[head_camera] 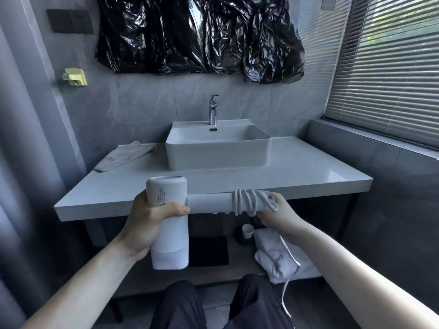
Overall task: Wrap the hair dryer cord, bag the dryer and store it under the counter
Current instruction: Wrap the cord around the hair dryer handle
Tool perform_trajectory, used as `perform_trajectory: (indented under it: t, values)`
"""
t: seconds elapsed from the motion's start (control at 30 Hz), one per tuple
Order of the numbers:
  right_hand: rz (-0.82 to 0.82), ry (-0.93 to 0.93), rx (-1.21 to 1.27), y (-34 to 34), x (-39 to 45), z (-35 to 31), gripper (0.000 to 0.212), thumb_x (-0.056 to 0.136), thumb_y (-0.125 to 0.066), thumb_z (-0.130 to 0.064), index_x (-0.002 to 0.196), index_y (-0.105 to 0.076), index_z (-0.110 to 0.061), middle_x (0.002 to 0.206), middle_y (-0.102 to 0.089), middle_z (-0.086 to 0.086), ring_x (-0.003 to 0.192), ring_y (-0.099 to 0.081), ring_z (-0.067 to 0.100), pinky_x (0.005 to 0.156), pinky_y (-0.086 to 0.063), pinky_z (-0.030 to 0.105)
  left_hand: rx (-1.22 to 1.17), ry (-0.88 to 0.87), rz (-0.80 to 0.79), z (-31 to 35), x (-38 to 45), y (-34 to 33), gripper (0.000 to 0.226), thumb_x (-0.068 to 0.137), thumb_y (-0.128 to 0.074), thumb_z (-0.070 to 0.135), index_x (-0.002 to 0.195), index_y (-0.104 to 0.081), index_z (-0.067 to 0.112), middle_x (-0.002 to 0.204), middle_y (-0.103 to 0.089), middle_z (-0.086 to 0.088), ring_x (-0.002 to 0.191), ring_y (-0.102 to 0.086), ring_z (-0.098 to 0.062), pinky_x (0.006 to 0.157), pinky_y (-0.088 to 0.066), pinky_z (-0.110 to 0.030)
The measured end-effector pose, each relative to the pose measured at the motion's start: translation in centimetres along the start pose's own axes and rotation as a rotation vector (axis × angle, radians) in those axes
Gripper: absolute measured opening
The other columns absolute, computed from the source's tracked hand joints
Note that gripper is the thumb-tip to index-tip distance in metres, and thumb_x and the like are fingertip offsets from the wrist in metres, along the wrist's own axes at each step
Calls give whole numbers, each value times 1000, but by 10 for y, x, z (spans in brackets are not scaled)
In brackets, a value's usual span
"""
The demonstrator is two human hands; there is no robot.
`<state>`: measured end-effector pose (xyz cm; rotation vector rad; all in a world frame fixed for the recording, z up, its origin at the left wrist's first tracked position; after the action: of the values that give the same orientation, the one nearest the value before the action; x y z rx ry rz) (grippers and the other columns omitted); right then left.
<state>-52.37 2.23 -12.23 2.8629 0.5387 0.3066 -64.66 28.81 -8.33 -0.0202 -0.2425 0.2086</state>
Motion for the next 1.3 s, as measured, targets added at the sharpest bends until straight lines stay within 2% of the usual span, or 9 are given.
perform_trajectory:
  t: [0.1,0.27,0.47,0.67,0.87,0.97,1.07,1.17,1.3]
  values:
    - [33,-63,40,-11,-4,8,32,100,-60,-11,69,-54,-10,57,-35,-5,55,-24,12,49,-18,27,-49,18,27,-1,3,-1,39,46,-85,27,77,-69,9,73,-66,-12,67,-67,-28,58,-54,-36]
    - [-56,-12,-29,-25,-16,6,50,112,-50,-46,74,-75,-26,54,-42,-9,55,-31,22,53,-23,31,-105,36,68,-1,6,-7,22,50,-84,20,68,-72,18,69,-68,-4,61,-66,-22,55,-54,-32]
    - [-96,56,-276,-28,-36,1,54,114,-46,-42,70,-59,-15,55,-40,-10,53,-33,11,55,-29,23,-158,56,242,4,16,-6,26,59,-80,16,82,-69,13,69,-67,-2,63,-65,-23,55,-56,-32]
    - [-108,131,-368,-28,-51,-12,46,114,-45,-41,78,-62,-18,65,-43,3,60,-37,16,59,-32,33,-97,-12,296,8,22,-10,24,60,-82,14,82,-71,13,71,-72,3,61,-68,-16,54,-55,-29]
    - [-177,188,-442,-24,-67,-32,42,112,-52,-36,74,-61,-20,58,-41,-6,57,-36,11,56,-31,25,-37,-17,343,1,27,-9,27,58,-84,16,81,-69,14,66,-72,10,59,-67,-12,52,-54,-28]
    - [-163,233,-412,-16,-68,-46,41,111,-55,-35,76,-63,-14,62,-48,1,60,-41,12,60,-37,34,33,-3,361,-7,28,-4,39,57,-86,18,92,-70,10,75,-73,3,66,-68,-19,58,-56,-34]
    - [-126,256,-385,-10,-66,-58,43,108,-57,-35,74,-60,-10,67,-58,18,64,-54,33,65,-46,50,148,-44,372,-14,27,-1,47,55,-89,20,97,-70,13,83,-76,-1,70,-70,-20,64,-61,-41]
    - [-62,272,-356,-3,-60,-67,44,107,-61,-29,67,-51,-13,63,-40,2,59,-39,19,60,-36,40,269,-72,318,-17,25,1,51,54,-90,22,100,-70,14,89,-79,-8,75,-75,-26,68,-62,-44]
    - [0,277,-373,5,-47,-78,41,105,-67,-27,68,-60,-11,60,-42,-3,54,-36,10,50,-34,21,342,-96,180,-17,18,-1,47,55,-91,18,96,-69,14,80,-77,-1,68,-72,-14,61,-59,-30]
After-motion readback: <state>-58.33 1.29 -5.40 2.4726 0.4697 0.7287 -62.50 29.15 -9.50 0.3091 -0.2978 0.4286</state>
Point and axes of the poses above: each hand's wrist, its own x-axis towards the middle knuckle, its own y-axis out of the back of the hand, z = x × y, the point moved 2 cm from there along x, towards the middle knuckle
